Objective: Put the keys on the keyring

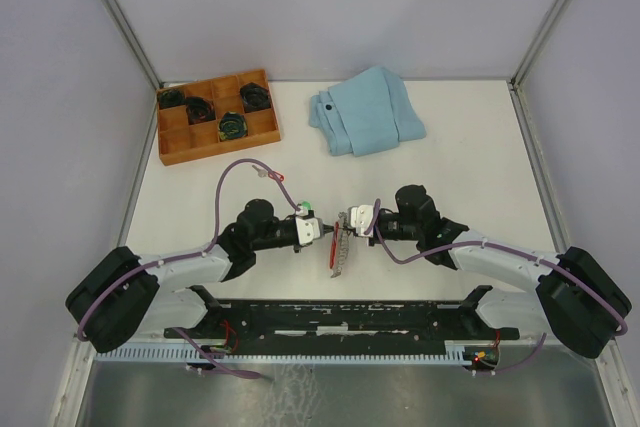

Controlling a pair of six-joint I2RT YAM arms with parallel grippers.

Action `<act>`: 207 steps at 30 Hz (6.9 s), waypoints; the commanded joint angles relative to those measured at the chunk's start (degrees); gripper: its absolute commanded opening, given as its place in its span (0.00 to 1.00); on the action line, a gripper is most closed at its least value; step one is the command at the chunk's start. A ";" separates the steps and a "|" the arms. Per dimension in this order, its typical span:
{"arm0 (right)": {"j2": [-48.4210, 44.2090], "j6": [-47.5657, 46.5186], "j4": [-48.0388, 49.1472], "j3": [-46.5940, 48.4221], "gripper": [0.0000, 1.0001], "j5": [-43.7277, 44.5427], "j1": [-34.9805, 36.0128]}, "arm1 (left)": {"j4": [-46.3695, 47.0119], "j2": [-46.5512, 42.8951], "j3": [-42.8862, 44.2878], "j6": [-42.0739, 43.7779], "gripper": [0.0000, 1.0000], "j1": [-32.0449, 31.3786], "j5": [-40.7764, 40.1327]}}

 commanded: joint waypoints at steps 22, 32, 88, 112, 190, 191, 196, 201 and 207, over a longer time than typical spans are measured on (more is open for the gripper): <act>-13.21 10.25 -3.25 1.79 0.01 21.93 0.53 | 1.95 -0.01 1.71 -10.86 0.03 -0.14 -9.03; -23.35 17.01 -12.24 3.67 0.01 32.11 0.48 | 17.84 15.98 3.78 -23.40 0.03 -6.08 -10.65; 4.31 6.14 -7.83 13.27 0.01 -7.71 0.57 | 13.54 2.60 -2.61 -10.41 0.37 4.41 7.95; 6.02 4.88 -7.51 13.27 0.01 -8.16 1.05 | 15.24 5.39 -1.55 -13.41 0.21 4.94 8.82; 18.53 63.97 -36.94 19.66 0.48 26.56 -5.61 | 16.66 5.79 -3.39 -14.24 0.03 6.26 1.61; 18.74 64.25 -36.47 19.80 0.48 26.64 -5.28 | 16.68 5.80 -3.39 -14.27 0.03 6.25 1.64; 19.03 63.58 -34.03 21.52 0.45 23.97 -2.32 | 16.68 5.78 -3.37 -14.37 0.03 6.26 1.83; 17.36 59.11 -41.00 24.15 0.43 29.90 -1.75 | 16.57 5.54 -3.48 -14.35 0.03 6.26 1.90; 15.83 51.01 -46.24 25.96 0.42 30.33 -1.77 | 16.44 5.56 -3.34 -14.23 0.03 6.25 2.57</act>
